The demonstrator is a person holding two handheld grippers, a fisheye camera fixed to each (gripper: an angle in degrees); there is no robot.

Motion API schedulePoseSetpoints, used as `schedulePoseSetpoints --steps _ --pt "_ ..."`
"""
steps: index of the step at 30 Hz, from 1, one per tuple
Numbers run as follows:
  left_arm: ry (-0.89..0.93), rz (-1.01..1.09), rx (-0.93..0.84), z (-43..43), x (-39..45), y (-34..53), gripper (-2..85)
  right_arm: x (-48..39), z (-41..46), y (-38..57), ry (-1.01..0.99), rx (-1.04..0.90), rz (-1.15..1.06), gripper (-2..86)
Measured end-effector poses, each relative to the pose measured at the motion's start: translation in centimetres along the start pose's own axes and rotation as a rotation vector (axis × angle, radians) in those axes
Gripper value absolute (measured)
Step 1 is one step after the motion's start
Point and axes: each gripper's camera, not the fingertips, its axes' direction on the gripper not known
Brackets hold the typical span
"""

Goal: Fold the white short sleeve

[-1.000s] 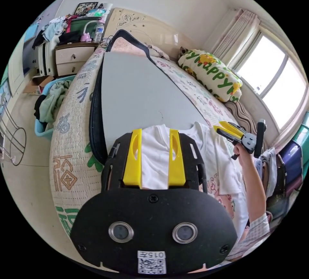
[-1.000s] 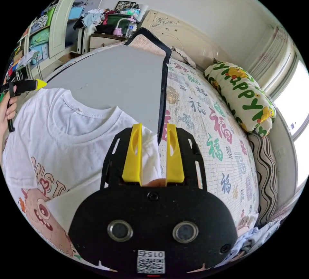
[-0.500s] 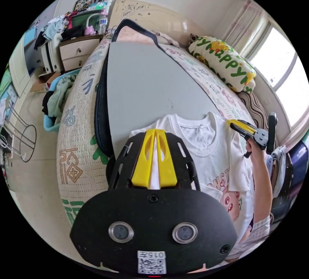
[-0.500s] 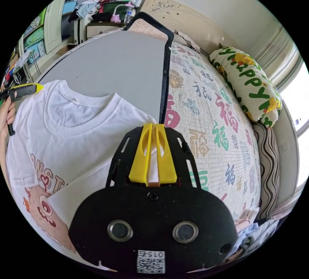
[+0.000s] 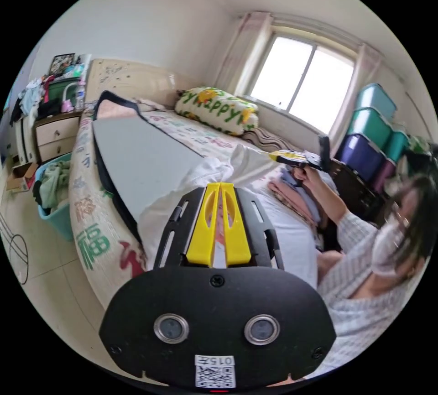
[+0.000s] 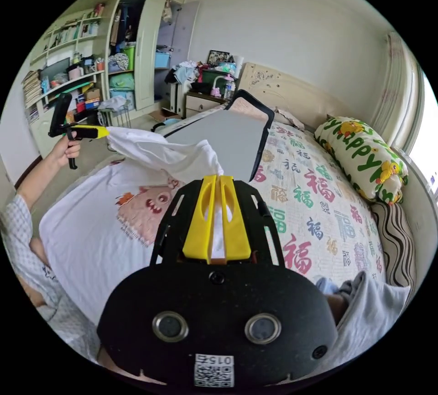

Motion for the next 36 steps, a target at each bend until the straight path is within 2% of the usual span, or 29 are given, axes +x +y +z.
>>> schedulePoseSetpoints --steps 2,5,8,11,19,24,28,32,36 --pt "0.08 0.073 -0.049 -3.4 5.8 5.9 -0.8 -2.1 -7.0 6.9 -0.118 0.024 -0.017 2.0" --pt "0.081 0.112 -0.156 -5.7 10.4 13.9 -0.9 -4.3 -12.1 16.7 -0.212 -0.029 0.027 4.4" --pt "0.082 0.048 -0.291 -5.6 11.2 20.0 -0.8 -5.6 -14.1 24.2 -0.315 -0.089 0.09 6.4" --pt "0.082 0.012 -0.282 -6.1 11.7 22.8 -0.8 -5.9 -15.6 27.7 -0.369 -0.071 0.164 8.1" --pt "0.087 0.102 -0.147 -10.9 16.5 23.0 -0.9 -8.0 -21.5 28.1 -0.221 -0.009 0.11 11.3" --pt "0.071 0.144 -0.266 -10.0 17.8 24.8 -0.8 -8.0 -22.9 30.4 -0.216 -0.043 0.158 12.6" --pt "0.108 0.063 -0.33 -9.0 15.6 26.0 -0.6 -8.0 -21.5 32.7 -0.277 -0.127 0.206 13.5" --pt "0.125 -0.012 -0.141 -12.9 13.7 25.4 1.5 -7.2 -23.2 33.9 -0.305 -0.082 0.239 14.1" --pt "0.072 -0.088 -0.027 -14.5 11.5 24.2 5.3 -6.5 -24.5 34.1 -0.312 -0.036 0.253 14.5"
